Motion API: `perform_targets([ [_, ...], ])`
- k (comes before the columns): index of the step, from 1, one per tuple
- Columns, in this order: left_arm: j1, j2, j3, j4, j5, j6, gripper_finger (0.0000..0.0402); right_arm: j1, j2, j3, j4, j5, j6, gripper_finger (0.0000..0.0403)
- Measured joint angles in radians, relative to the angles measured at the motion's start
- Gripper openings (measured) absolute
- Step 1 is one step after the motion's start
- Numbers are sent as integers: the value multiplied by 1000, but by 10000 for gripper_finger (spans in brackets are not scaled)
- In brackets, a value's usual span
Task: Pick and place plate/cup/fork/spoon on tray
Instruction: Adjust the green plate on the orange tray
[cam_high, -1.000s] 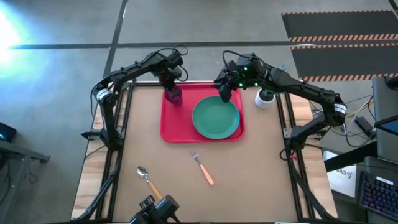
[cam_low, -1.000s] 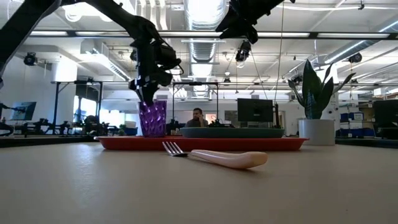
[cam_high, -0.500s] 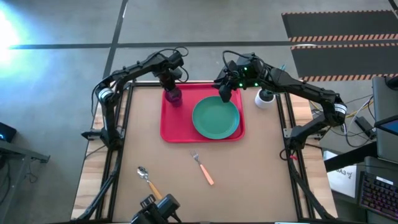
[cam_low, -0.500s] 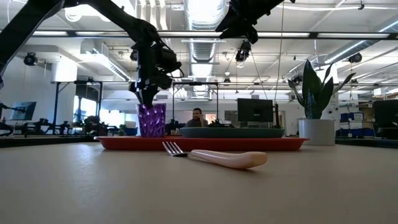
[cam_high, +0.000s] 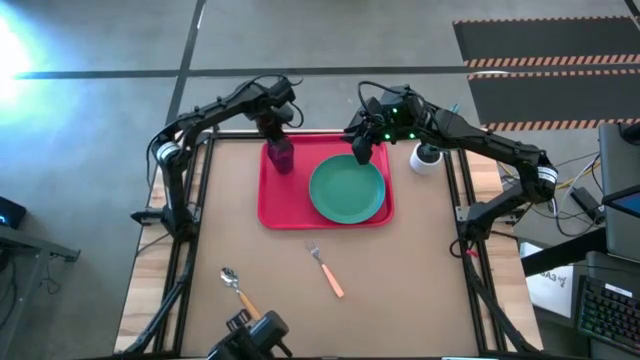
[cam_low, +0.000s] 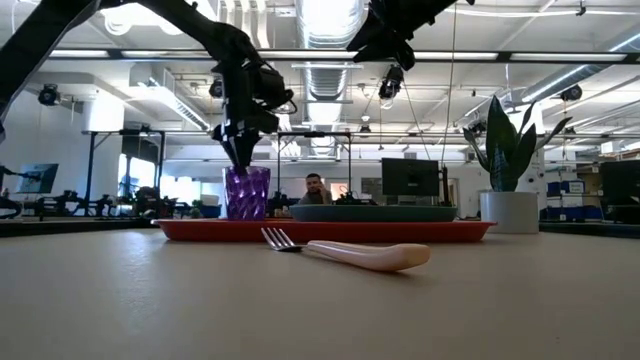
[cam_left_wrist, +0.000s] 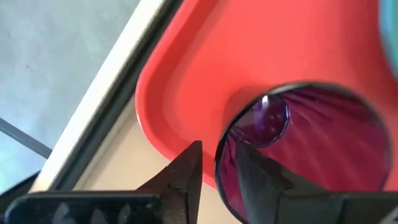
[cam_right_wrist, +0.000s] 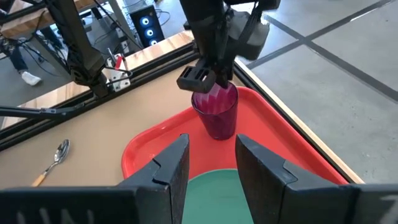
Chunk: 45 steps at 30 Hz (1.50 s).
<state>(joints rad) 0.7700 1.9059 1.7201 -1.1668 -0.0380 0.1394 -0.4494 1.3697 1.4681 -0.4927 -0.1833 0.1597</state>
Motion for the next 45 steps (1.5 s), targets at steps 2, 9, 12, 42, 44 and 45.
perform_targets([
  [2, 0, -19, 17, 0, -1, -2, 87, 0, 0, 0, -2, 0, 0, 118],
  [9, -9, -159, 36, -1, 4, -81, 90, 0, 0, 0, -100, 0, 1, 118],
  [12, -27, -244, 32, -1, 11, -83, 90, 0, 0, 0, -173, 0, 16, 118],
  [42, -294, -884, -427, 314, 3, -357, 90, 186, 307, -205, -254, 132, 74, 118],
  [44, -294, -895, -445, 320, 2, -376, 90, 190, 343, -192, -249, 133, 58, 117],
  [45, -294, -901, -454, 322, 2, -379, 90, 191, 358, -187, -247, 132, 51, 117],
])
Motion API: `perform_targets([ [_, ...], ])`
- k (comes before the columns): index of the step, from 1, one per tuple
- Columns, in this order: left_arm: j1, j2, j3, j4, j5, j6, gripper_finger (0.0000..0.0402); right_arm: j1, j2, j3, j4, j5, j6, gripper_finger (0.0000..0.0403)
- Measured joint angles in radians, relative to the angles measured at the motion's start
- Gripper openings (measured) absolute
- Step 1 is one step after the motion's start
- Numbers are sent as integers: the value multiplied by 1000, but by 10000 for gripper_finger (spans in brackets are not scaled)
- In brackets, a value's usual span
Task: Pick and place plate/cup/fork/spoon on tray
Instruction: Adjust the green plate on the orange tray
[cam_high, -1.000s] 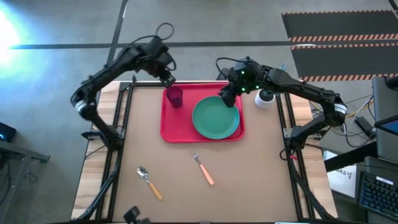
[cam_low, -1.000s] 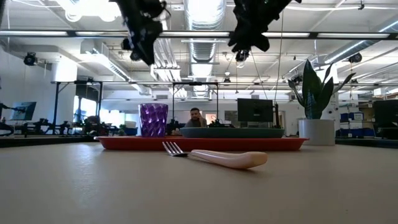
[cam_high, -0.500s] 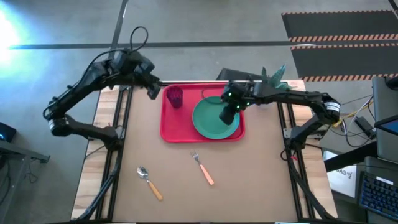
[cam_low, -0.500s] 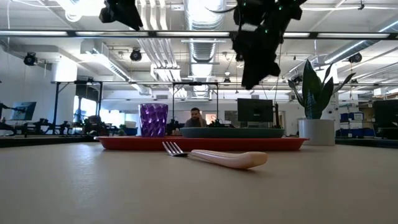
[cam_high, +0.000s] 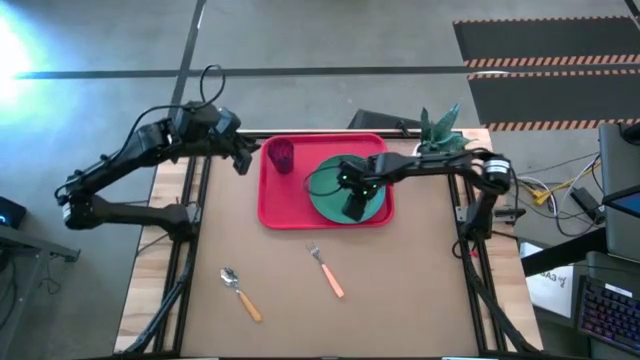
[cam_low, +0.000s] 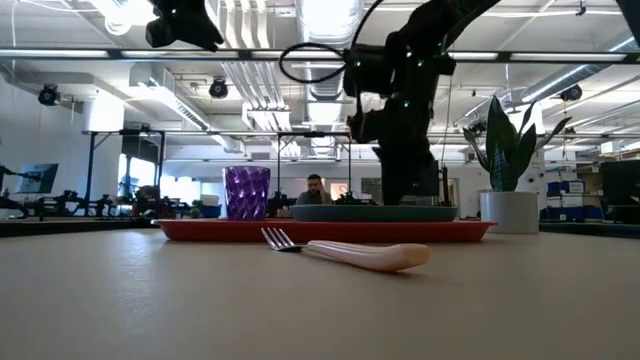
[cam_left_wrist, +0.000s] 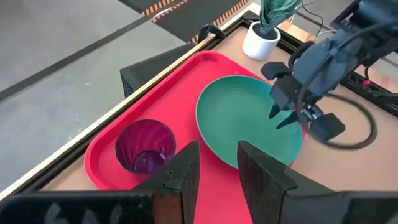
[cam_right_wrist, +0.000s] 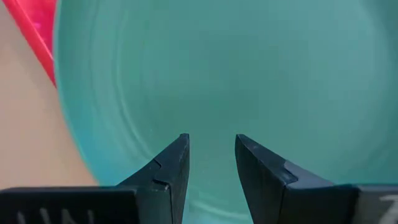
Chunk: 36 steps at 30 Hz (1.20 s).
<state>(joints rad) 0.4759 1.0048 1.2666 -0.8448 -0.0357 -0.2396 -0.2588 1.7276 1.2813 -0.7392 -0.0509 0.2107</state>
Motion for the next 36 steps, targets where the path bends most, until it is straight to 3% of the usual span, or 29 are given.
perform_targets([
  [10, 0, -24, -36, -1, 0, -17, 90, -1, 105, 45, 107, 1, -40, 107],
  [19, 0, -24, -36, -1, -5, -17, 90, -1, 113, 72, 290, -1, -27, 100],
  [24, 0, -24, -36, -1, -5, -16, 90, -1, 113, 83, 299, 0, -31, 96],
  [29, 0, -24, -36, -1, -6, -16, 90, -1, 112, 85, 231, 5, -41, 31],
  [31, 0, -24, -36, -1, -6, -16, 90, -1, 104, 85, 138, 73, -63, 16],
  [36, 0, -24, -36, -1, -6, -16, 90, -12, 42, 85, -110, 363, -57, 8],
])
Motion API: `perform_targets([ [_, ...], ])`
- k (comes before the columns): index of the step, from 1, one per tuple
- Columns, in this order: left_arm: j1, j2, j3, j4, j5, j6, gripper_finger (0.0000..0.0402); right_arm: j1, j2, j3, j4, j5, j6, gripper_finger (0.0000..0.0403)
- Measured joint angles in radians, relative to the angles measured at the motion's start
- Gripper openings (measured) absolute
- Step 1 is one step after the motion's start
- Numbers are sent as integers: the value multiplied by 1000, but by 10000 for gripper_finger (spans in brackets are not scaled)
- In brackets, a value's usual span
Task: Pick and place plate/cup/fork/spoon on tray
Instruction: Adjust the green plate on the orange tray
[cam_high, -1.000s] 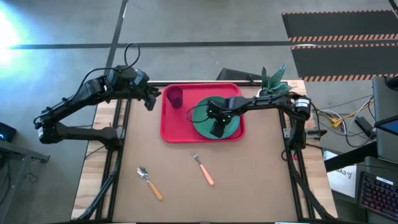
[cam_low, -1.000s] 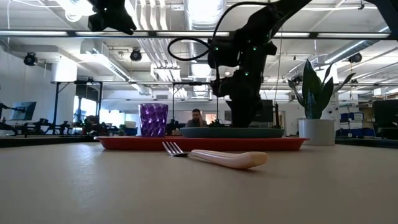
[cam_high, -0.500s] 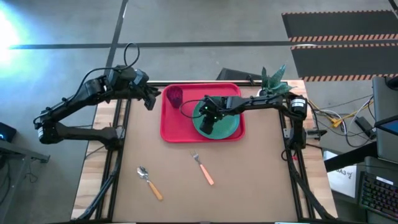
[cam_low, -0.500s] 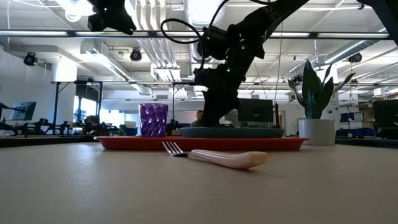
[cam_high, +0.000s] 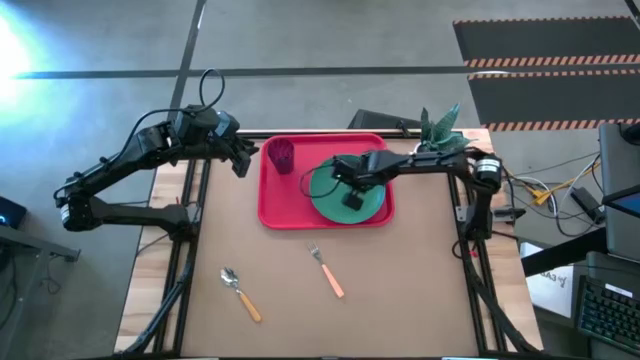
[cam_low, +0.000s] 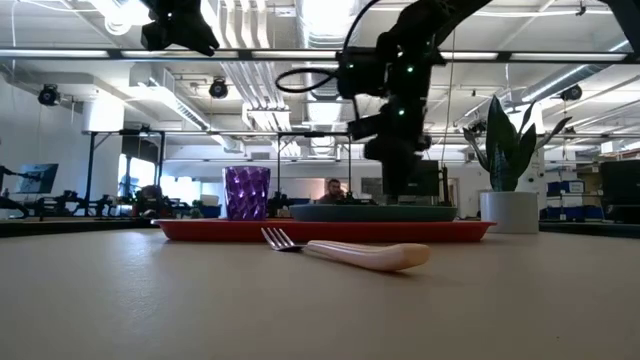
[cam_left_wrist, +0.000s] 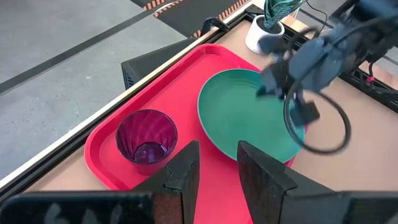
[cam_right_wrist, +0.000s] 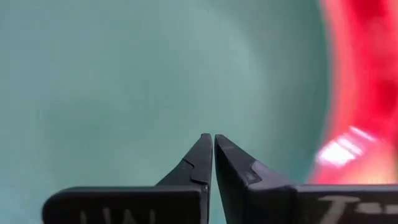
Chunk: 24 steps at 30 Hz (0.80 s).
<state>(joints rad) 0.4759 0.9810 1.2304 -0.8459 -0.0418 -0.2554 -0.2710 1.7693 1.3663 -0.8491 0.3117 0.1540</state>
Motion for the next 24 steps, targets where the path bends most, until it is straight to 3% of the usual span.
perform_targets([
  [4, 0, 0, 0, 0, 0, 0, 90, -33, -63, -11, -79, 58, 37, 8],
  [15, 0, 0, 0, 0, 0, 0, 90, -99, -100, -159, 2, -25, 100, 8],
  [24, 0, 0, 0, -1, 0, 0, 90, -98, -100, -252, 40, -9, 119, 8],
])
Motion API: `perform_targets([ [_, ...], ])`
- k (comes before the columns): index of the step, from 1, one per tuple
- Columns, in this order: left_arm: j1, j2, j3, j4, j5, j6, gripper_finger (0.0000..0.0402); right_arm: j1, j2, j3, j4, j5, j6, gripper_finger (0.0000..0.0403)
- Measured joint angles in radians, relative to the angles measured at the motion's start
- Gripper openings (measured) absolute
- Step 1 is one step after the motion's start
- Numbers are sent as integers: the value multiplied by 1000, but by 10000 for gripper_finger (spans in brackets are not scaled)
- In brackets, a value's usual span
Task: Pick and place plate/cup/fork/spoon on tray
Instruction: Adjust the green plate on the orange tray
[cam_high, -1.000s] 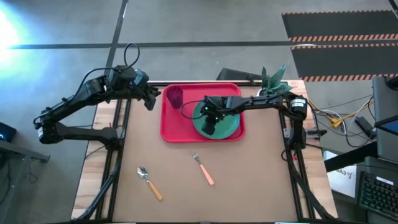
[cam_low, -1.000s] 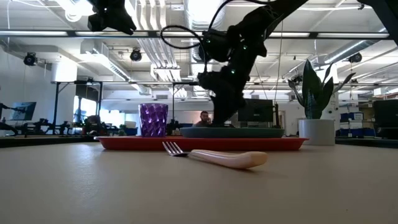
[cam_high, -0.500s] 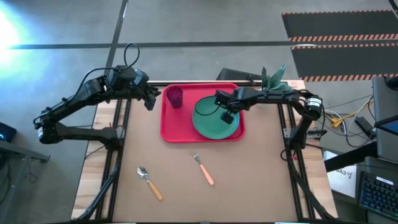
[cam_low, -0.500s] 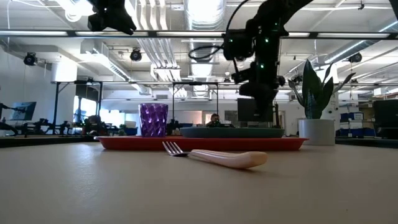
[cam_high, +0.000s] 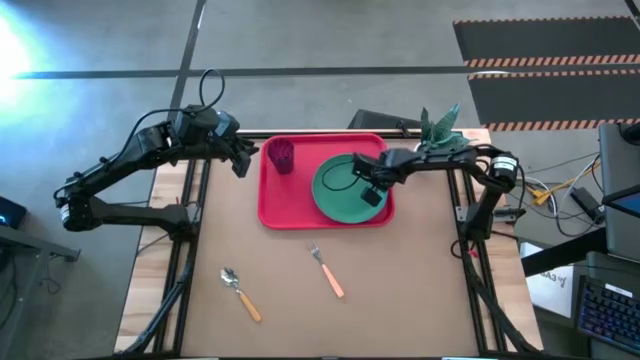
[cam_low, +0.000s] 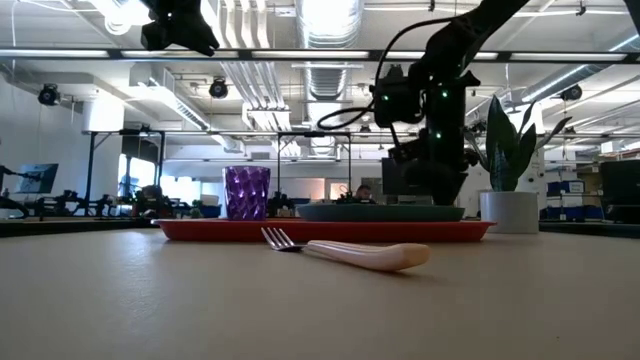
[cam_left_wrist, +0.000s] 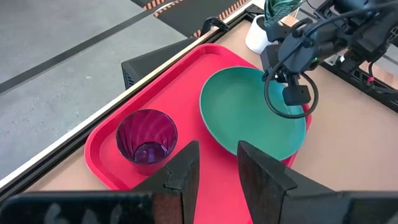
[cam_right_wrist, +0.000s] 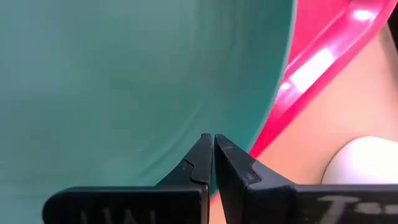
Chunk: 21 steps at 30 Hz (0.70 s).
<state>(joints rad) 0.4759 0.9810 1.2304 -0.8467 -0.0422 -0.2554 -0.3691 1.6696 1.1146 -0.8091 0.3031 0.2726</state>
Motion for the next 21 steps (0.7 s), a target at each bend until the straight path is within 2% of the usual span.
perform_targets([
  [6, 0, 2, 0, 0, 0, 0, 90, 0, -47, -8, 14, 2, 19, 8],
  [13, 0, 14, 0, 0, 0, 0, 90, -37, -173, 11, 42, 2, -4, 8],
  [21, 0, 18, 0, 0, 0, 0, 90, -110, -226, -105, 39, 0, 6, 8],
])
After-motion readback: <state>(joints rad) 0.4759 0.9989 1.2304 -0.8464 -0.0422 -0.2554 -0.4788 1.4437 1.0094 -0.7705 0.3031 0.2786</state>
